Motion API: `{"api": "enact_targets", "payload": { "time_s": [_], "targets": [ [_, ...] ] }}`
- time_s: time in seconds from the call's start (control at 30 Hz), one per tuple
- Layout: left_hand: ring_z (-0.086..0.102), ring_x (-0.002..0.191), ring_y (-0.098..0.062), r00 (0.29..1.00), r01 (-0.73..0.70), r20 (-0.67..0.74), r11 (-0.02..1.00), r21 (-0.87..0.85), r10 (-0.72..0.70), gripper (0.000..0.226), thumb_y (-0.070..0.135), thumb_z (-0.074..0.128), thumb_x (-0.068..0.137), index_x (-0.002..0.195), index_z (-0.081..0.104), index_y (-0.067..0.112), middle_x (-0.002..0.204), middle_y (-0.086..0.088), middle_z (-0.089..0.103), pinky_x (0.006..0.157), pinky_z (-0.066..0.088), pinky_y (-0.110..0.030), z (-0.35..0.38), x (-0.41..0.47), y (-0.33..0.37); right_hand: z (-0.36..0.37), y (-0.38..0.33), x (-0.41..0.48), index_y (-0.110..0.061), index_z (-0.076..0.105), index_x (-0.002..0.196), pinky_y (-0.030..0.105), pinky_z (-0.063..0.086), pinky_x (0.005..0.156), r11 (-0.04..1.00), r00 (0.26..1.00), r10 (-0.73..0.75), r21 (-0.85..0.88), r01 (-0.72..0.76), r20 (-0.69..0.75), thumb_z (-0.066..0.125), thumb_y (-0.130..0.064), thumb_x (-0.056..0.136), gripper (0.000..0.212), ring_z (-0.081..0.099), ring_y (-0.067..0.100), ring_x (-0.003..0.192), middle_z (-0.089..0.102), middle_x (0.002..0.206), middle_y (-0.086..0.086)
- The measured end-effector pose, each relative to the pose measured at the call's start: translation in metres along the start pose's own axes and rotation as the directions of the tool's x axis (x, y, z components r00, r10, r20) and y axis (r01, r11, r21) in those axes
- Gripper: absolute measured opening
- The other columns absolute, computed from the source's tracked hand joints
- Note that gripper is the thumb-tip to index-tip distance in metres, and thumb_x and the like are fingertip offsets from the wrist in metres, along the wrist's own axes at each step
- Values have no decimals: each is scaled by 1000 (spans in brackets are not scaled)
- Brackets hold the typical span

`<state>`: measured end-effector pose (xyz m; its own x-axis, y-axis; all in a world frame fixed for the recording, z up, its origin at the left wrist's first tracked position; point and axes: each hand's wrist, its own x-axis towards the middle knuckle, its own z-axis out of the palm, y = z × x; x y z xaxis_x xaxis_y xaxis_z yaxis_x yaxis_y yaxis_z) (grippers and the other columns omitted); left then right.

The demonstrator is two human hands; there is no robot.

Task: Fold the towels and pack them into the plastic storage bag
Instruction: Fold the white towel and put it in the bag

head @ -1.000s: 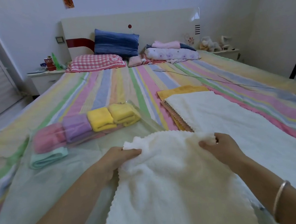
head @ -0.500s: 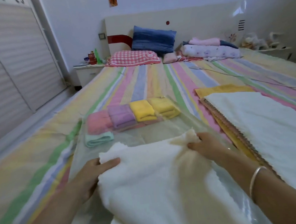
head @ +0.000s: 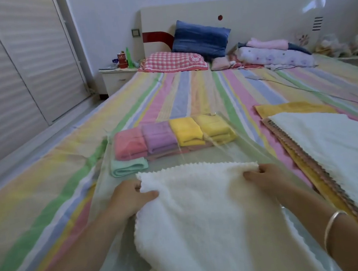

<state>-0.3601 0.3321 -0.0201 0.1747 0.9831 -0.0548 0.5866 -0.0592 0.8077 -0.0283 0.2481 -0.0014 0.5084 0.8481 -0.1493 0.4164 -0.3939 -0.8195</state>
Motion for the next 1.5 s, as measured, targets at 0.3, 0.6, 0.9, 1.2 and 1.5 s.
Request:
{"api": "enact_targets", "payload": {
  "time_s": [0.3,0.6,0.9,1.2,1.5],
  "targets": [
    [69,78,-36,991,-67,-127,981,-181,44,48,41,83,69,86,69,-1,88,-23,70,72,55,-45,-6,19,4,-3,-14,10,-6,69,89,32,50,64,980,991,-105,163,117,-78,64,-25,88,20,65,24,73,71,87,15],
    [59,57,-18,966,10,-260,996,85,12,38,42,77,76,77,71,5,55,2,61,59,45,-31,4,39,-4,16,-14,37,-10,67,81,30,42,60,995,978,-100,-37,95,-184,63,-33,86,24,63,23,72,67,76,6],
    [63,71,-9,933,-8,-354,984,179,72,13,34,68,84,86,64,21,81,10,65,68,50,-30,-13,-41,4,1,6,-1,-14,51,122,33,45,78,974,977,-101,-218,59,-188,62,-44,87,47,60,24,94,62,110,4],
    [69,69,-15,987,131,-92,991,14,-129,22,39,77,77,77,67,20,68,3,72,76,56,-41,-14,-147,0,-28,56,-111,-26,55,97,34,53,74,866,995,-6,-498,-42,-96,40,-66,88,43,60,15,75,61,85,-7],
    [63,71,-8,991,30,-129,999,27,-26,20,33,79,75,68,64,21,72,7,68,67,49,-31,-20,-183,16,-43,67,-156,-22,63,103,34,46,70,945,992,-67,-324,28,-109,57,-45,91,27,57,12,79,61,86,-9]
  ]
}}
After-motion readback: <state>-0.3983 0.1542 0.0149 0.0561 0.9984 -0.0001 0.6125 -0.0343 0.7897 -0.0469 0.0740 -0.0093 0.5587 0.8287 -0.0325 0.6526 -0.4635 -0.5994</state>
